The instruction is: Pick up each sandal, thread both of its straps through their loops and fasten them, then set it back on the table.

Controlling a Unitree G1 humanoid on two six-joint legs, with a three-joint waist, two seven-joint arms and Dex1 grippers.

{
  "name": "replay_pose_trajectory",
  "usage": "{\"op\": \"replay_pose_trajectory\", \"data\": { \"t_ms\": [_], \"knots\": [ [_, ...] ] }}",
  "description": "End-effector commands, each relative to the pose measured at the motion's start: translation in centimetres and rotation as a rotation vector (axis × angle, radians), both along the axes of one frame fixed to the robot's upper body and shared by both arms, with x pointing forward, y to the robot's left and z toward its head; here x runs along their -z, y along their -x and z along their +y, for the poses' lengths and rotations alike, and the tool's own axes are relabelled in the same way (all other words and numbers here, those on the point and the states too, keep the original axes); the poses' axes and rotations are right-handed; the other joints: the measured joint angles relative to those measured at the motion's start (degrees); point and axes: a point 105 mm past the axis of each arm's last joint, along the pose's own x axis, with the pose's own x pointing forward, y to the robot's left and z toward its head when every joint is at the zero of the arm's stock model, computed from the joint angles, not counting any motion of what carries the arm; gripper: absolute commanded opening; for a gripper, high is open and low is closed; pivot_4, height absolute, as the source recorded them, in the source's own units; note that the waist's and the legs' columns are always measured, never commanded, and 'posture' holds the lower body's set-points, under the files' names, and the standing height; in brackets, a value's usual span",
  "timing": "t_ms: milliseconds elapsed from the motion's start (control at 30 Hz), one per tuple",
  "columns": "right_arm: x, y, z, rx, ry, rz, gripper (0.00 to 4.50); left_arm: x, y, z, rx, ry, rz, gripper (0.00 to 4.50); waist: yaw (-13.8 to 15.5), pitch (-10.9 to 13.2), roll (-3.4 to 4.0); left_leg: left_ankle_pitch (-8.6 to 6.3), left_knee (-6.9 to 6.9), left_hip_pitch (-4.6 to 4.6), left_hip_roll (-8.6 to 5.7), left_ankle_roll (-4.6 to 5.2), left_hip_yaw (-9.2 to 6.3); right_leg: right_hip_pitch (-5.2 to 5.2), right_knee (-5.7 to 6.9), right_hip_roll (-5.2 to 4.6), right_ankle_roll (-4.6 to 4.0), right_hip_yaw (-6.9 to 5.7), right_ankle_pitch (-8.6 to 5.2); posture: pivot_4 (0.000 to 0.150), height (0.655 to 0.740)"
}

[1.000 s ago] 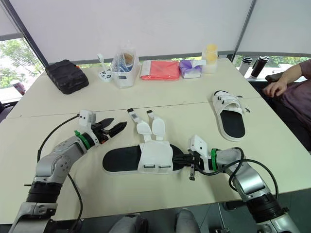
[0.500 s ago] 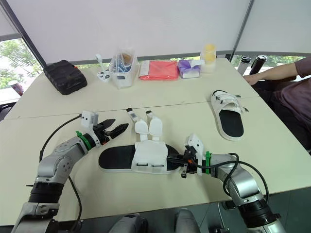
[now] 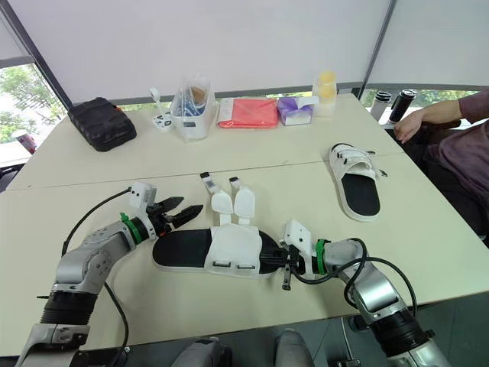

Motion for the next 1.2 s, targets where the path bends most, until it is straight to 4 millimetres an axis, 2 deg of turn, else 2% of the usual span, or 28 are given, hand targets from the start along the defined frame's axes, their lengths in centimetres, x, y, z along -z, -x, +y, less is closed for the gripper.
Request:
{"op": "replay_pose_trajectory", "data": {
  "t_ms": [33,200,367,567,767,900,1067,1200],
  "knots": [
    [1.6,0.3,-0.1,-0.003,0.043,0.04,0.05,-1.9,0.3,0.0,0.028,0.071,-0.013,4.5,0.0,0.0,0.0,0.0,0.0,0.0,0.0,0.0,-0.01,0.0,0.0,0.0,0.0,0.0,0.0,0.15,0.74],
    [1.8,0.4,-0.1,-0.009,0.053,0.043,0.05,-3.0,1.0,-1.0,0.136,0.215,0.135,4.5,0.0,0.0,-0.03,0.0,0.0,0.0,0.0,0.0,-0.04,-0.01,0.03,0.01,0.0,-0.01,0.0,0.15,0.74],
    [2.1,0.4,-0.2,-0.014,0.069,0.042,0.05,-4.1,1.1,-2.1,0.219,0.219,0.221,4.5,-0.1,0.0,-0.06,0.0,0.0,0.02,0.0,-0.01,-0.05,0.0,0.03,0.02,0.01,-0.01,0.0,0.15,0.74],
    [2.1,0.2,-0.2,-0.009,0.069,0.042,0.05,-3.2,0.8,-3.4,0.235,0.194,0.336,4.5,0.0,0.0,-0.07,0.01,-0.01,0.02,0.0,-0.02,-0.06,0.0,0.04,0.02,0.0,-0.01,0.0,0.15,0.74],
    [2.1,0.1,-0.2,-0.003,0.063,0.044,0.05,-2.9,-1.3,-4.9,0.168,0.272,0.379,4.5,-0.1,-0.1,-0.16,0.04,0.0,0.03,0.0,-0.08,-0.08,0.01,0.04,0.03,0.0,-0.01,0.0,0.15,0.74],
    [2.1,0.0,0.0,-0.002,0.06,0.042,0.05,-1.9,-4.1,-6.0,0.089,0.37,0.441,4.5,0.1,-0.1,-0.23,0.05,-0.01,0.03,-0.01,-0.1,-0.09,0.04,0.02,0.03,0.0,-0.02,0.0,0.15,0.74],
    [2.1,0.0,0.3,-0.006,0.06,0.04,0.05,-1.0,-7.4,-4.9,-0.039,0.514,0.491,4.5,-0.3,-0.1,-0.26,0.08,-0.06,0.03,0.03,-0.15,-0.08,-0.02,0.02,0.09,0.01,-0.03,0.0,0.15,0.74],
    [2.1,0.0,0.4,-0.008,0.063,0.037,0.05,-1.1,-9.0,-4.5,-0.089,0.531,0.448,4.5,-0.2,-0.1,-0.3,0.09,-0.06,0.03,0.03,-0.18,-0.08,-0.01,0.01,0.1,0.01,-0.03,0.0,0.15,0.74]
  ]
}}
